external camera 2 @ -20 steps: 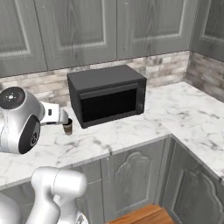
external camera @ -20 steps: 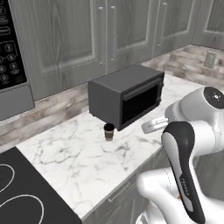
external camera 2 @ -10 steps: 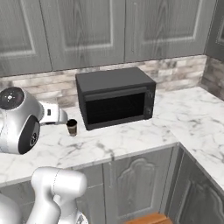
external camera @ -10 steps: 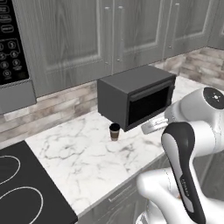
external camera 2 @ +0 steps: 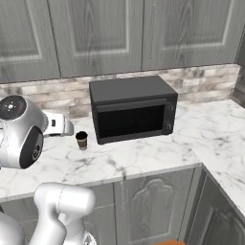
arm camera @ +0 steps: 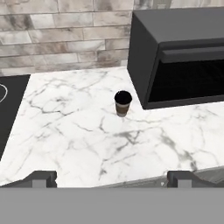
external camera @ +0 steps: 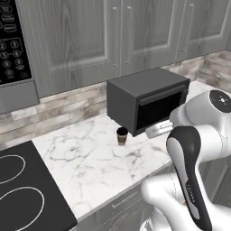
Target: Move the drinks to the dining counter.
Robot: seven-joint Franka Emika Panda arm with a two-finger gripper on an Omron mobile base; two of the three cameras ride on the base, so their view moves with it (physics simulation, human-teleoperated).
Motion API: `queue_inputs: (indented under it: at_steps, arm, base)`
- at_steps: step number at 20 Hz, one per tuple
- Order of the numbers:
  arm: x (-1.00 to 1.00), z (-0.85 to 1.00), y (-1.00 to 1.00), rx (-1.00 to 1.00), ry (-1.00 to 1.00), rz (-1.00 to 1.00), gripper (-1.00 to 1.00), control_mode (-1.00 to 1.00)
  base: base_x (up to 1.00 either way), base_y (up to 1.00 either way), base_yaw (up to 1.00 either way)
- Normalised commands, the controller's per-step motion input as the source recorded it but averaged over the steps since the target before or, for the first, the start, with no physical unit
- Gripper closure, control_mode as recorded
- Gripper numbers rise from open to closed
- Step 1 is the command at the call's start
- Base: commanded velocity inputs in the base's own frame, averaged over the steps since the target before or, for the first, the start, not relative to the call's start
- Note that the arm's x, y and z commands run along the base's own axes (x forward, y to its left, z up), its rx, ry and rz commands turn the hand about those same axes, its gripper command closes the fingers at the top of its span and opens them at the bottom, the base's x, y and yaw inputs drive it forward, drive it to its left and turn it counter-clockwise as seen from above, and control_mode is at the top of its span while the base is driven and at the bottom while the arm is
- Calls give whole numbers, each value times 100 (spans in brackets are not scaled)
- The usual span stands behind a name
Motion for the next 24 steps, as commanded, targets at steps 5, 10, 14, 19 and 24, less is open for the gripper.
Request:
queue_inputs:
  at_steps: [5,10,14,19,24]
  arm:
    - [0,0,0,0,0,0,-100,100]
    - [10,-2,8,0,3,1,-100,-100]
    - [18,-6,34,0,12,0,-100,-100]
    - [1,-19,25,0,7,-3,-100,-100]
    - [1,-22,14,0,9,-11,-100,-100]
  base:
    - [71,32,12]
    - [49,27,5]
    - [0,0,0]
    - [0,0,0]
    - [0,0,0]
